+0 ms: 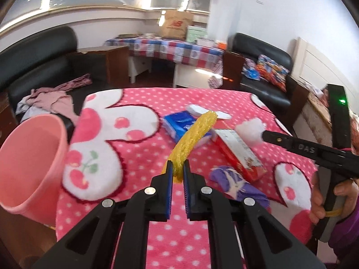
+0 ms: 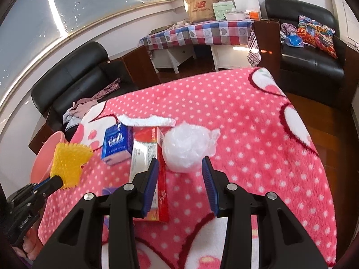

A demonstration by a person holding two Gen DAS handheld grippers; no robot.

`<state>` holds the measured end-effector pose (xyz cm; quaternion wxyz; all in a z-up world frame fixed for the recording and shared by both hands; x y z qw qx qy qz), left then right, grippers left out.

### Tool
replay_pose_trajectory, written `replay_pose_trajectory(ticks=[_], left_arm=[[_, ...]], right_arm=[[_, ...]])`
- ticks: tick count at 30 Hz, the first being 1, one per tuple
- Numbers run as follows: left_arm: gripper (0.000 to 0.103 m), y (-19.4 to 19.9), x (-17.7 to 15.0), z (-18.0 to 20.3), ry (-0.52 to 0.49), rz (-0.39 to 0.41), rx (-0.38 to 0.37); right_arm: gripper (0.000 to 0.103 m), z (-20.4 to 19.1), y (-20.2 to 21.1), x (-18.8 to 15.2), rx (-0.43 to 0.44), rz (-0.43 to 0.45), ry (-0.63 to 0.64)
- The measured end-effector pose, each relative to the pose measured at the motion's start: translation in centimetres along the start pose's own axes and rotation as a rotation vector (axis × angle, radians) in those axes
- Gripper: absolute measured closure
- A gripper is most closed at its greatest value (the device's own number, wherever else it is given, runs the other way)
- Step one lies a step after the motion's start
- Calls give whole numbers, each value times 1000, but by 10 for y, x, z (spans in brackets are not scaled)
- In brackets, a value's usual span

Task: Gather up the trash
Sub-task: 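Grasp the yellow foam stick with the left gripper and lift it, then grasp the white plastic bag with the right gripper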

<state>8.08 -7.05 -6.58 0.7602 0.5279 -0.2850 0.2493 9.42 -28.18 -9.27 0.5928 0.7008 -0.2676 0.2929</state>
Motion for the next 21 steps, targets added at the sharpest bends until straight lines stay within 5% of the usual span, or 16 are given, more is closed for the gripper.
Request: replay_pose_trajectory(ticks=[6,17,21], left_arm=[[95,-9,5,-23,86,4,72],[95,-11,5,-30,98,-12,131],[95,-2,14,-31,121,-4,132]], right_arm=[[63,-4,-10,7,-36,-4,28],[63,1,-31,0,-95,-75,57],[81,5,-34,-3,-77,-91,53]])
Point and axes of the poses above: each gripper's, at about its wrist camera, not at the fingertips, and y roughly against the way its jaws point, z to its right, x to its top, the point moved 7 cm from there along -y, roughly the way its jaws point, and after that the axes turned 13 degrees about y, right-handed, at the moved point
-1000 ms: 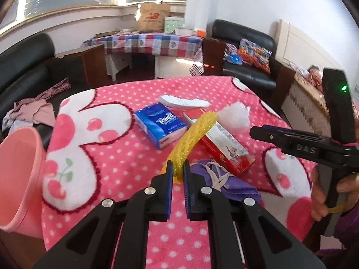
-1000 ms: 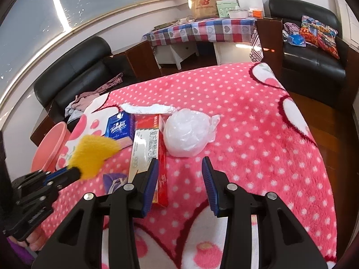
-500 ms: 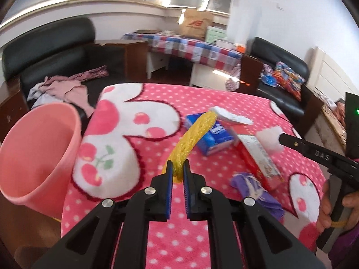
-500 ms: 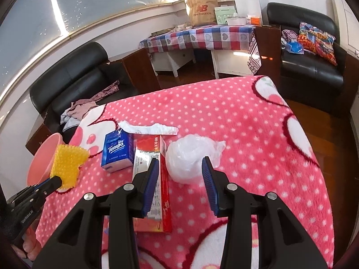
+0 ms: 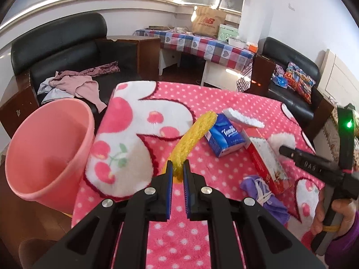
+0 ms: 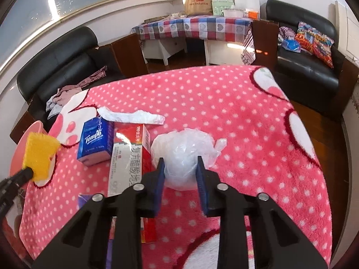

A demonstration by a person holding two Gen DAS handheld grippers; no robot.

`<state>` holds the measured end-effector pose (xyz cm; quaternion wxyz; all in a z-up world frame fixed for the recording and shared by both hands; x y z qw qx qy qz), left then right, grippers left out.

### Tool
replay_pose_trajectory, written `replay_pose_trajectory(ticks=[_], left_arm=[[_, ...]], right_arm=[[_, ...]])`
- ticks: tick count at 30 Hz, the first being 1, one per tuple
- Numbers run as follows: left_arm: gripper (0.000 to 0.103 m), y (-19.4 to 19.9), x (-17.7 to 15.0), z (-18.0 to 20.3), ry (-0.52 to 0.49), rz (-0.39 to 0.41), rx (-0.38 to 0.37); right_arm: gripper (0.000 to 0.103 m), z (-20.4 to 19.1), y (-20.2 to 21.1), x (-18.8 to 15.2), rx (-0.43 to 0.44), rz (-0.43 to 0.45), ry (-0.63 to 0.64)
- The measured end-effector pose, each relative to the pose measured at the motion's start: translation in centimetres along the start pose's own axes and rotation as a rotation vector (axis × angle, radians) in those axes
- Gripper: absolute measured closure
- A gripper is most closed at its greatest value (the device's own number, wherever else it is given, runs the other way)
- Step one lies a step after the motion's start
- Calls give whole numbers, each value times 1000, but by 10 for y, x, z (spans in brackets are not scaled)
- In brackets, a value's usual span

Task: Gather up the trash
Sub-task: 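Grasp the white plastic bag with the right gripper, then carry the foam stick and plastic bag over the pink bucket with both grippers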

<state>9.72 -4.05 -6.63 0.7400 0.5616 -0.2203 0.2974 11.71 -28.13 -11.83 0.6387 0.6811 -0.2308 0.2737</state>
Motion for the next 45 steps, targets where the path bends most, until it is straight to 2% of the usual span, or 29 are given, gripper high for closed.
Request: replay_pose_trajectory(ticks=[4,9,15,23,29,36,45], left_arm=[[95,9,10,-2,26,14,7],[95,18,19,-7,53,37,13],[95,30,31,-22,91,92,52],[95,64,52,-50,127,218,117],[95,88,63,-99,213,273,187],[95,104,64,-160,303,289,269],[95,98,53,-207,382,250,323]], right_arm=[[84,1,8,4,10,5,17],[84,-4,31,18,15,55,55],[84,-35,53,39,67,123,109],[84,-118,57,70,189,161,252],[84,-196,63,93,303,208,348],[84,-276,59,98,402,203,453],[84,-330,41,89,436,136,548]])
Point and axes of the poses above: each gripper's, at about its wrist camera, not at the fingertips, and y roughly against the way its jaws point, z to its right, x to its top, the point moved 7 cm from there along -y, roughly the way its jaws point, and after that the axes turned 13 degrees about y, right-handed, at the moved point
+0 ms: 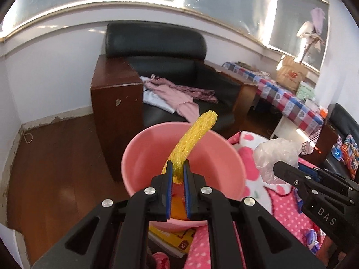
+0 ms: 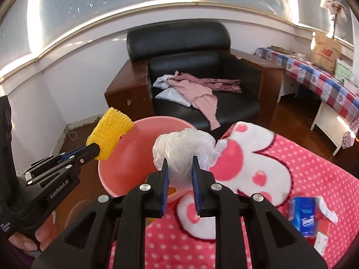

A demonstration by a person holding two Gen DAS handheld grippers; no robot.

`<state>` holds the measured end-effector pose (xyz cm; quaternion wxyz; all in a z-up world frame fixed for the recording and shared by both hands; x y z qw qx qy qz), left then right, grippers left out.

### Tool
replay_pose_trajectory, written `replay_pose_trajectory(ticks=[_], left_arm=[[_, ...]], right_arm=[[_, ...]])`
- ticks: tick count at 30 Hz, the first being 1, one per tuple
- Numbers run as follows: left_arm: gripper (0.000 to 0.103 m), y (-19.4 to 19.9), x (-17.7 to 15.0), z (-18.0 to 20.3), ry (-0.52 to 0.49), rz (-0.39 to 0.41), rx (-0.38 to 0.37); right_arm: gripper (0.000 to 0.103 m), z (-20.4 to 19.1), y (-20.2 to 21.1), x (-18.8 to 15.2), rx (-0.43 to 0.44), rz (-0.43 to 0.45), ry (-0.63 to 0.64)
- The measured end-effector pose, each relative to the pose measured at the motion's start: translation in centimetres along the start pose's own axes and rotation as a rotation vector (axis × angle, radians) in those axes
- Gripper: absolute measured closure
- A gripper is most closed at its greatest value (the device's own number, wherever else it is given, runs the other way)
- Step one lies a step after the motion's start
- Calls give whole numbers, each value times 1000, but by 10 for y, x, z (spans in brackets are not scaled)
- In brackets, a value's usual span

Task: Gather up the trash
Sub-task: 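Carry the foam stick and plastic bag over the pink bucket with both grippers, then open both grippers to drop the stick and bag into the bucket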

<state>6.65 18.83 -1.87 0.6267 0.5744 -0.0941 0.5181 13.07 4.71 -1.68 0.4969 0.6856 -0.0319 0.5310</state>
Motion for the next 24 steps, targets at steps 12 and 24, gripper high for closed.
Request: replay_pose_trajectory(ticks=[12,24], left_arm=[[95,-29,-1,-24,50,-75,46],[95,-53,-1,-40,90,-152,87]], right_arm=[[84,-32,-47,1,87,-80,19],[84,-44,-73,-1,125,-144,20]])
Point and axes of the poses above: each gripper's, at about its wrist camera, not at the fingertips, and y roughly against the way its jaws point, z to its right, x to its top, the point moved 7 cm from there along -y, roughly the way its jaws point, and after that the axes turned 13 degrees about y, right-handed, at the moved point
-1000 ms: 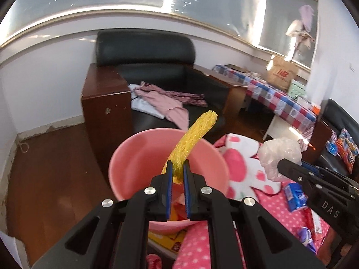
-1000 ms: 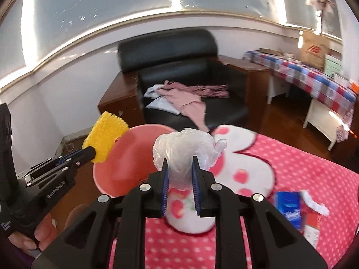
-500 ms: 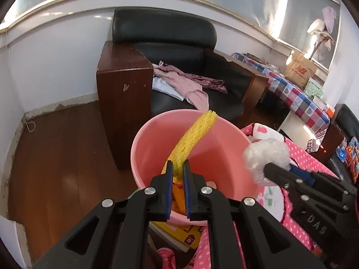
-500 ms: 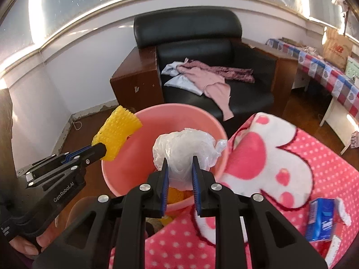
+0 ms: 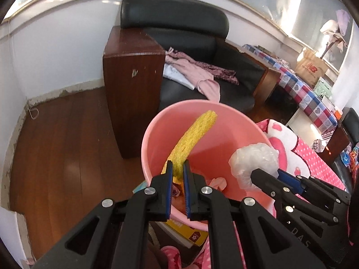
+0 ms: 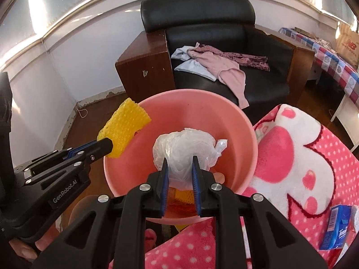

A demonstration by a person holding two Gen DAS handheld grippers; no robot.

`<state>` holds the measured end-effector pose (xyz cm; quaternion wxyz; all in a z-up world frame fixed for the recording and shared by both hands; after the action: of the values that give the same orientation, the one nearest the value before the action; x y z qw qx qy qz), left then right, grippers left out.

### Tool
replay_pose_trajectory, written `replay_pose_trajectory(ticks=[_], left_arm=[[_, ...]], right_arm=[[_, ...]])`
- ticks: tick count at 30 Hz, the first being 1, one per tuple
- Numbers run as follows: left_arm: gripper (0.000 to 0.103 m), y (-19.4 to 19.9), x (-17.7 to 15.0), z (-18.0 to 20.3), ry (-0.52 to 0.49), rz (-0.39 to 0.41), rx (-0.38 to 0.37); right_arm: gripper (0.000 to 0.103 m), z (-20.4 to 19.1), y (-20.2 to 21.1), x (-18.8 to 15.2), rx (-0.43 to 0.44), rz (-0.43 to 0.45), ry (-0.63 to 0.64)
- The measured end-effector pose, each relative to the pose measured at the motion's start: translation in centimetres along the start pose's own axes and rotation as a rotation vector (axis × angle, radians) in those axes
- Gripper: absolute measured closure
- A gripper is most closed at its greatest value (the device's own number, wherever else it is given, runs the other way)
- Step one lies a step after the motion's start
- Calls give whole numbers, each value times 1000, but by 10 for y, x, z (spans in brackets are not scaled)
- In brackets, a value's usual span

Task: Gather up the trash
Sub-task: 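Open both grippers to drop the stick and bag into the bucket, then move both open grippers back to the table items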

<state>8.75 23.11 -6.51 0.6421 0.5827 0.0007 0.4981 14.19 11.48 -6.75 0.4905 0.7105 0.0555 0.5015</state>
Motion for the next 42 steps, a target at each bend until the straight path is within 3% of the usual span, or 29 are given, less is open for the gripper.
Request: replay_pose_trajectory(ticks=[5,9,12,23,30,34,42], left_arm=[[92,-8,0,-7,22,-9,6],[73,-8,-1,-7,22,-15,-9],[68,-3,0,-5,8,-2,-28],[67,20,-3,6,-18,31,-73],[67,44,-11,31,-94,75,-122],[59,50,-21,51,-117,63,-173],[59,48,-62,99,-218,2,-237]], right_arm=[[84,3,-10,-5,-4,-32,-15],[79,7,-15,-5,9,-45,-45],[70,7,-15,-2,9,-36,-43],[67,6,12,-2,-14,21,-33],[67,17,47,-18,-66,63,-53],[67,33,74,-35,-113,79,-73],[67,94,122,-87,-218,80,-211]])
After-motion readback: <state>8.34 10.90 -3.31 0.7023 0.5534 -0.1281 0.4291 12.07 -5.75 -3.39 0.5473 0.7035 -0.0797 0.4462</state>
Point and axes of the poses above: each gripper's, at about its wrist camera, not at the fingertips, and y roughly against the way its jaws point, z to its right, x to its top, the point moved 7 cm from there along -y, roughly the way its jaws point, and after that the axes turned 13 degrees about y, right-handed, at the moved point
